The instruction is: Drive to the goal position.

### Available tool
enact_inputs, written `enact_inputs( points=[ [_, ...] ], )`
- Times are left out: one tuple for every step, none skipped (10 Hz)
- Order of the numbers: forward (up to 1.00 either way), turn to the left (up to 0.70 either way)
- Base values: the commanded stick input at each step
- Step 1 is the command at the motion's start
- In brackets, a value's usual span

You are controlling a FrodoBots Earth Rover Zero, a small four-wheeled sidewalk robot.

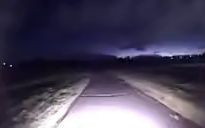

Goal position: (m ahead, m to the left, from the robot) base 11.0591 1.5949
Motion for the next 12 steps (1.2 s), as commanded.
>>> enact_inputs(
  points=[
    [0.85,-0.34],
    [0.85,-0.34],
    [0.85,-0.34],
    [0.85,-0.20],
    [0.85,-0.08],
    [0.85,0.00],
    [0.85,0.00],
    [0.85,0.00],
    [0.85,0.00],
    [0.85,0.00],
    [0.85,0.00],
    [0.85,0.00]
  ],
)
